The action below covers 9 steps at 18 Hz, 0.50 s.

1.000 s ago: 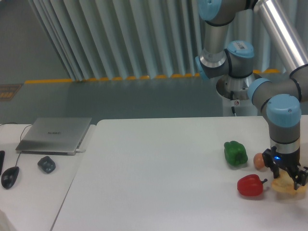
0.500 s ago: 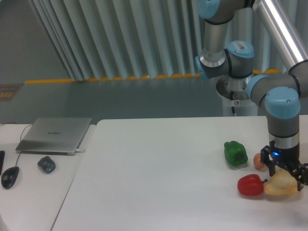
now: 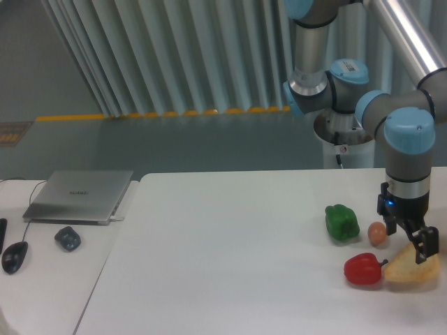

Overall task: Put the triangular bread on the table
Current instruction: 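Lower the bread onto the table beside the red pepper and open the gripper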

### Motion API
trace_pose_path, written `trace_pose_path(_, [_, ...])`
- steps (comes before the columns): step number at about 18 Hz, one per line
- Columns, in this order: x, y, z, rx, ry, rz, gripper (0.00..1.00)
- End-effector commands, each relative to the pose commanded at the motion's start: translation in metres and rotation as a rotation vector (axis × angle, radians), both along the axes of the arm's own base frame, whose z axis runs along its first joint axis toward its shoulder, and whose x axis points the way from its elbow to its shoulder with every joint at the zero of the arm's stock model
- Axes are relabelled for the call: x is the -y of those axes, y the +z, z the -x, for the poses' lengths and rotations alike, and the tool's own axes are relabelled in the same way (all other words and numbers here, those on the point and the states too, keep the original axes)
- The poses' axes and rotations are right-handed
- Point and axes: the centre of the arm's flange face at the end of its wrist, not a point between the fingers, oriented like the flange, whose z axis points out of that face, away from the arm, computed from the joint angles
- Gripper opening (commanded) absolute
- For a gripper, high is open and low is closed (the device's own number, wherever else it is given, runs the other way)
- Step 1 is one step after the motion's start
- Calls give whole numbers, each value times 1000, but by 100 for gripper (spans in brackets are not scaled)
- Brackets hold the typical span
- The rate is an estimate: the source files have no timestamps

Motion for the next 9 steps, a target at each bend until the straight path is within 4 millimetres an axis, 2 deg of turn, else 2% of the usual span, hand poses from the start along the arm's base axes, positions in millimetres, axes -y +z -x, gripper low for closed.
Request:
trace_pose_path(2, [3, 11, -7, 31, -1, -22, 100])
trace_pose_path(5, [5, 10, -13, 63, -22, 0, 100])
trace_pose_path(7, [6, 14, -22, 77, -115, 19, 100])
trace_pose_path(9, [5, 17, -27, 75, -136, 18, 100])
